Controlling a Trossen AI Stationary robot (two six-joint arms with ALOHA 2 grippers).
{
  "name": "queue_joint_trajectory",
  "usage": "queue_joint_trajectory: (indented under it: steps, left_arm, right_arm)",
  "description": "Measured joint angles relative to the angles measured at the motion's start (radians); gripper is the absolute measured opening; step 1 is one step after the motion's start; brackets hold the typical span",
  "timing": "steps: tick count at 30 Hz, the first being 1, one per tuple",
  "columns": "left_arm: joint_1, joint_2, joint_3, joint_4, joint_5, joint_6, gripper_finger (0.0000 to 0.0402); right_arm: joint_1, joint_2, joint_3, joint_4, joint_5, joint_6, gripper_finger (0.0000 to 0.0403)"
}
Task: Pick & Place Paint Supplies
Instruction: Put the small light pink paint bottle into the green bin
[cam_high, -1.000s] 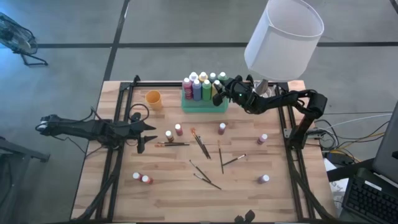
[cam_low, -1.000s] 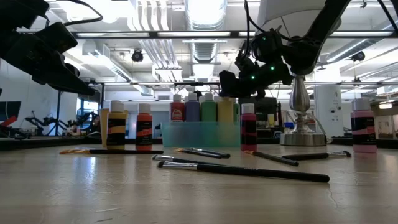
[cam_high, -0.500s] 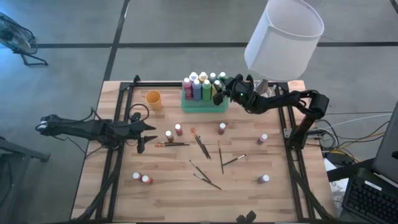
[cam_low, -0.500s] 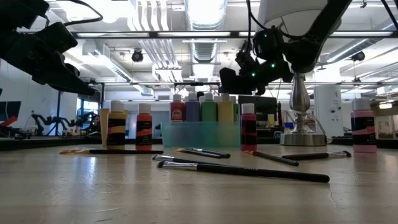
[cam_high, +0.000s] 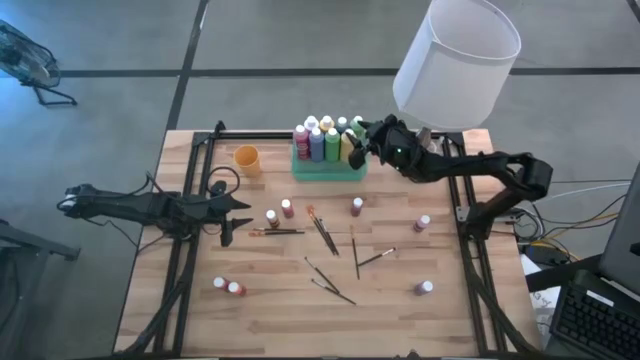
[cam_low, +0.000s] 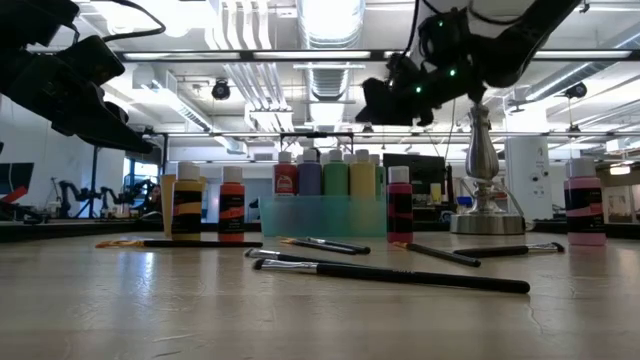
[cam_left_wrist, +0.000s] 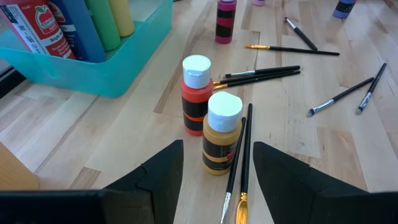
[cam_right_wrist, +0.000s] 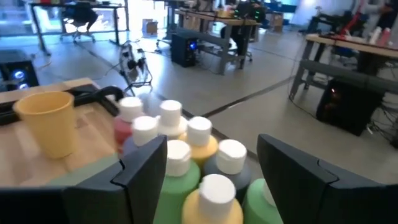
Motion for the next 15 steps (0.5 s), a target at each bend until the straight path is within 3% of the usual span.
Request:
queue_joint_trajectory:
  steps: [10, 15]
  left_arm:
    - [0.000, 0.000, 0.000, 0.000, 0.000, 0.000, 0.0200]
    - [0.000, 0.000, 0.000, 0.000, 0.000, 0.000, 0.0200]
  right_arm:
    - [0.146, -0.204, 0.000, -0.339, -0.002, -0.081, 0.0220]
    - [0.219, -0.303, 0.000, -0.523, -0.048, -0.045, 0.0208]
